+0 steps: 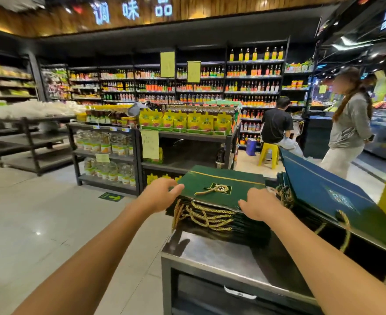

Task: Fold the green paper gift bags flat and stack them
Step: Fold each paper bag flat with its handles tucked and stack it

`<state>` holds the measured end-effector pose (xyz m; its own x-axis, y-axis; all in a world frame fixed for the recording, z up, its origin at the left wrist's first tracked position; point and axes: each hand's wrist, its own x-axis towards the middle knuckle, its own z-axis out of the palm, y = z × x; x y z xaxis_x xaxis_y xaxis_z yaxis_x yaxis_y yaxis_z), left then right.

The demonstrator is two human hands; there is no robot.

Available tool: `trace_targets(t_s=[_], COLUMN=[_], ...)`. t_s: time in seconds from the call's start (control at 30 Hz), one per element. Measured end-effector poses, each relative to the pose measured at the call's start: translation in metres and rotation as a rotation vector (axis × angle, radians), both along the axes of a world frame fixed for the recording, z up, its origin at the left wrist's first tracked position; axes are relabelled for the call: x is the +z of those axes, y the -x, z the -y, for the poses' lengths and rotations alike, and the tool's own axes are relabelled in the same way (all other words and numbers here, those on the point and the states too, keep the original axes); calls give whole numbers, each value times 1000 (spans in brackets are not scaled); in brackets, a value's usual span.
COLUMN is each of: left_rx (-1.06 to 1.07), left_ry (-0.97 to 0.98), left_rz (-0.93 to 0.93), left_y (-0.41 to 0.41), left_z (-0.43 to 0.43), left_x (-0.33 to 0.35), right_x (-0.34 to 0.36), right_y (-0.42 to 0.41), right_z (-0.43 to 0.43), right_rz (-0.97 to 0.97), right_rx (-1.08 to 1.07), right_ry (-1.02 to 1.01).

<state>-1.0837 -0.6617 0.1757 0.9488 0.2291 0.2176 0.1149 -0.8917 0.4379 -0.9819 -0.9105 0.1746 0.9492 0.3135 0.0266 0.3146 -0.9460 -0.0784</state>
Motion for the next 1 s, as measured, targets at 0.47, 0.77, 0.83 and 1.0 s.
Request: trace_targets(t_s=[0.47,0.77,0.83,1.0], left_rx=[196,46,41,51], left_ry=[524,693,701,581], left_rz=[163,221,220,219], left_y=[-3,84,95,94], left_z=[-6,14,16,23], left_x=[-10,-16,-20,-24], right_x=[-23,-47,-52,-71], right_y=[-1,75,86,87], right_z=[24,66,76,86], right_rz=[-35,48,74,81], right_rx=[-177,-54,-33,-5], right_ry=[-397,-793,-824,-920])
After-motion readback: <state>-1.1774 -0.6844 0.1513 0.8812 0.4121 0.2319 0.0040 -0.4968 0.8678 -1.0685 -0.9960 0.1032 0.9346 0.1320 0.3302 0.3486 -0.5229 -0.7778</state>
